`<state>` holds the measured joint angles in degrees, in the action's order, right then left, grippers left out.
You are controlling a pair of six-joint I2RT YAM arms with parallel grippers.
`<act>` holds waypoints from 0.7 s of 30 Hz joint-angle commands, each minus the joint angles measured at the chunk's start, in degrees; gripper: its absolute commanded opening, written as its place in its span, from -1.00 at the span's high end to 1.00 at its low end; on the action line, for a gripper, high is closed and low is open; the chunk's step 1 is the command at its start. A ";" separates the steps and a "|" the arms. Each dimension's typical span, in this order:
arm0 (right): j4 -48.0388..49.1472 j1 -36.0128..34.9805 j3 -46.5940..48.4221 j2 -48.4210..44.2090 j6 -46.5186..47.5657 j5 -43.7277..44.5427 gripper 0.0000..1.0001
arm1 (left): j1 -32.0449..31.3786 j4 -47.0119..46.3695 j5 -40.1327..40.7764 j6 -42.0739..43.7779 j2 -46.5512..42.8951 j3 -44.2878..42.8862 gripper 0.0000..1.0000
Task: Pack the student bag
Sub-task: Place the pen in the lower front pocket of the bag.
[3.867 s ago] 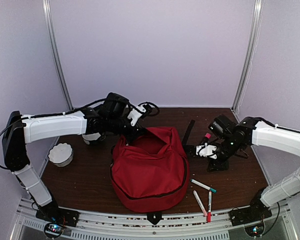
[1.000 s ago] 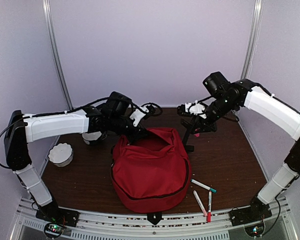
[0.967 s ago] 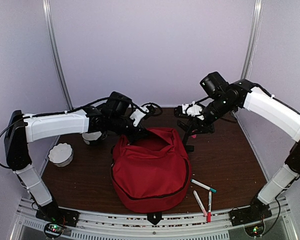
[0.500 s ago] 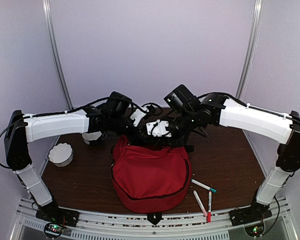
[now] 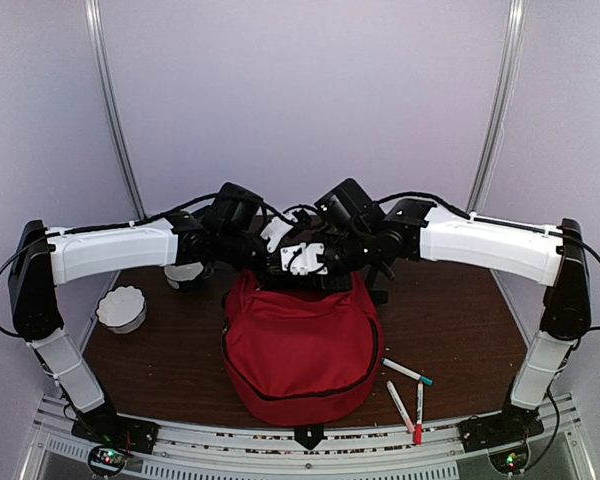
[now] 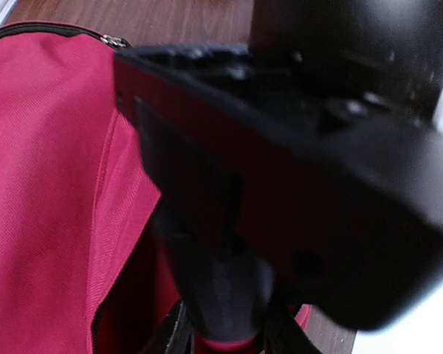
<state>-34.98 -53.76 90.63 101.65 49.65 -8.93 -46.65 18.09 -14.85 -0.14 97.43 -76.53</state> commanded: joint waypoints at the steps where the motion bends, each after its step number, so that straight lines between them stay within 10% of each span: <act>1: 2.17 -0.24 -2.00 -0.99 -0.14 4.24 0.25 | -0.19 -1.88 -1.28 -0.31 -1.47 -2.03 0.74; 21: -14.82 2.14 -4.64 -16.69 -10.91 -0.77 0.14 | -0.28 -1.74 -1.37 -0.41 -1.45 -1.98 0.74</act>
<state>-41.95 -53.34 85.93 90.37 43.03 -7.73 -46.61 18.13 -15.27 -0.16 97.41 -76.62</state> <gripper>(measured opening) 0.426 0.129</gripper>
